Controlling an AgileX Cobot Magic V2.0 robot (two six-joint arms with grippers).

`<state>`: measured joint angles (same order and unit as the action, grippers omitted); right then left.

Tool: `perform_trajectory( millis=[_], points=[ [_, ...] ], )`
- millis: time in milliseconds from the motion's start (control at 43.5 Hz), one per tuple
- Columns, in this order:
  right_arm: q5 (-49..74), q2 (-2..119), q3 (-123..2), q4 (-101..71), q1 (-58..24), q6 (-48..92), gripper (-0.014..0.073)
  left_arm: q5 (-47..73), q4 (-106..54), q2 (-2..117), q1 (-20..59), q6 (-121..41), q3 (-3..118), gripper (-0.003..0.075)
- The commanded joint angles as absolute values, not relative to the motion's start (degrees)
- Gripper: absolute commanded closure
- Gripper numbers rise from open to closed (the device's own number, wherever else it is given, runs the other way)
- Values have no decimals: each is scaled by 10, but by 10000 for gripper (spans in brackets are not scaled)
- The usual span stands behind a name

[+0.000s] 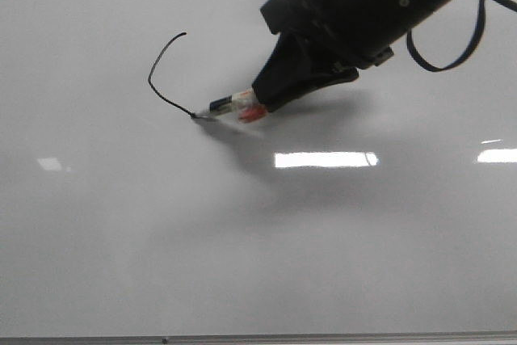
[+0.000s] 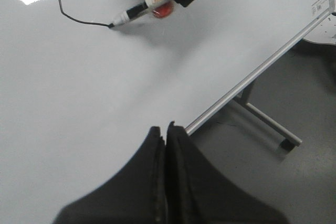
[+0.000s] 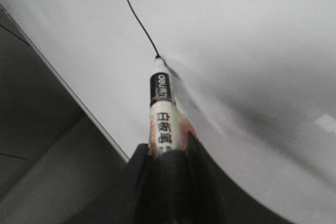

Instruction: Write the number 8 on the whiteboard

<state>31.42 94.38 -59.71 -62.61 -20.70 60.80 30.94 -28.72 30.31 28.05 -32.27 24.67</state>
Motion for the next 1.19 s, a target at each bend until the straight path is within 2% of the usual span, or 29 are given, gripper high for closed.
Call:
perform_trajectory(
  millis=[0,253,436,597,781,987,1171],
  points=[
    [267,919,-586,-623,-196,612,652,272,-303,303,280,-317,262,741],
    [240,960,-584,-654,-251,614,652,272,-303,303,280,-317,262,741],
    [237,991,-639,-658,-297,614,652,272,-303,303,280,-317,262,741],
    [240,995,-677,-673,-306,614,652,272,-303,303,280,-317,262,741],
    [243,974,-675,-671,-286,614,652,272,-303,303,280,-317,262,741],
    [281,946,-675,-660,-227,614,652,272,-303,303,280,-317,262,741],
    [262,915,-677,-653,-192,614,652,272,-303,303,280,-317,262,741]
  ],
)
